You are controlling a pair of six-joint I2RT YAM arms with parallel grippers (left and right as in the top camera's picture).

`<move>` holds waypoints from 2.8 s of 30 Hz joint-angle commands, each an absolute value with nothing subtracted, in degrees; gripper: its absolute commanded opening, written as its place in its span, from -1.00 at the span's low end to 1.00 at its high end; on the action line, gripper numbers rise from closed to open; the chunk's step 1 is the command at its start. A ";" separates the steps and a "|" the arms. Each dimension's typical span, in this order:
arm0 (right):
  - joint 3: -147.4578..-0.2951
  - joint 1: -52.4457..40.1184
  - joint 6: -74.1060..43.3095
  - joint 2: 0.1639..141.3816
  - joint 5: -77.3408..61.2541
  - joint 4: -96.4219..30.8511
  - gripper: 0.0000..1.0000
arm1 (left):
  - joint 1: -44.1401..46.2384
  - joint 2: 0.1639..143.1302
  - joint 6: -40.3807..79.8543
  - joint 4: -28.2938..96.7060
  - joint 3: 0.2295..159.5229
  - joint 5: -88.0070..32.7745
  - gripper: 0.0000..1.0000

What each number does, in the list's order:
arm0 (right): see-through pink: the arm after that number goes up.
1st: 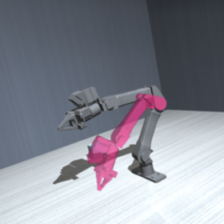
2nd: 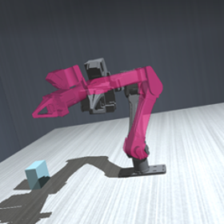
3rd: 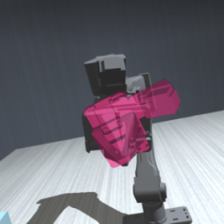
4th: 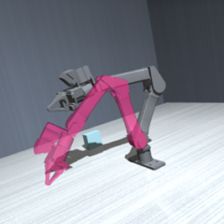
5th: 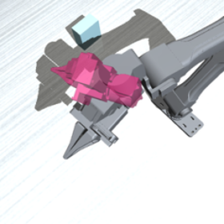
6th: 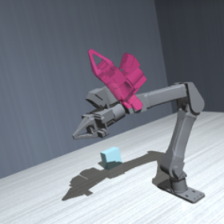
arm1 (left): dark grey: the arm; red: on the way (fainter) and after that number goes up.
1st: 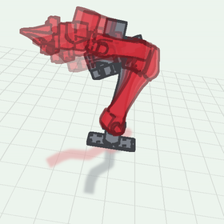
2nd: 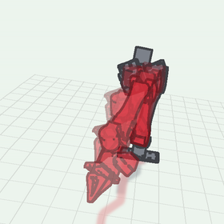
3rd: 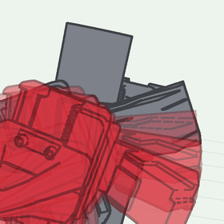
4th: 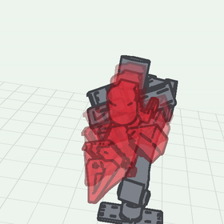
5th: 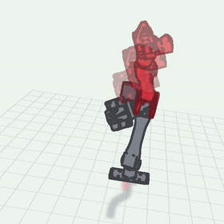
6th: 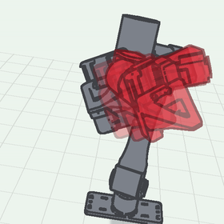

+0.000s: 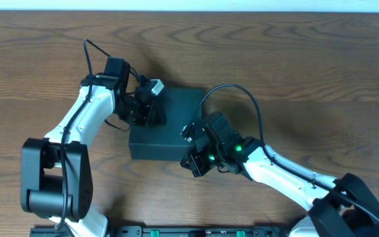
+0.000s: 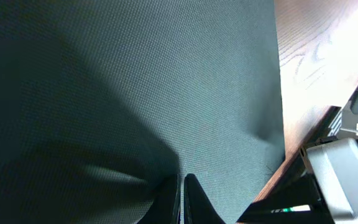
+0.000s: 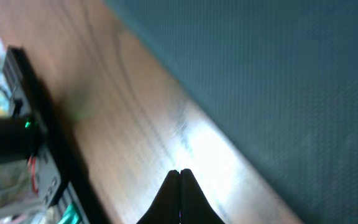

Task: Pack container

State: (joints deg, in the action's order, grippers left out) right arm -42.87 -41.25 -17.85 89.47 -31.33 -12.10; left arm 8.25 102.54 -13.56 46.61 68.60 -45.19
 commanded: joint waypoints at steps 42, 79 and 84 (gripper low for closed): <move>-42.85 -65.32 -37.80 97.14 29.98 3.64 -0.97 | 8.38 105.12 -13.69 46.87 68.40 -42.48 -0.88; -43.75 -8.67 -16.38 48.03 -12.34 -27.49 -0.96 | -25.56 79.96 -7.22 58.30 84.82 -42.68 -0.88; -44.93 -7.46 -18.09 40.80 -12.29 -30.06 0.47 | -25.32 70.57 -5.48 58.30 84.82 -40.95 0.08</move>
State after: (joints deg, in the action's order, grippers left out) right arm -43.18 -7.92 -17.85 43.38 -10.15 -29.87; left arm -25.34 74.65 -7.22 58.11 84.07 -40.95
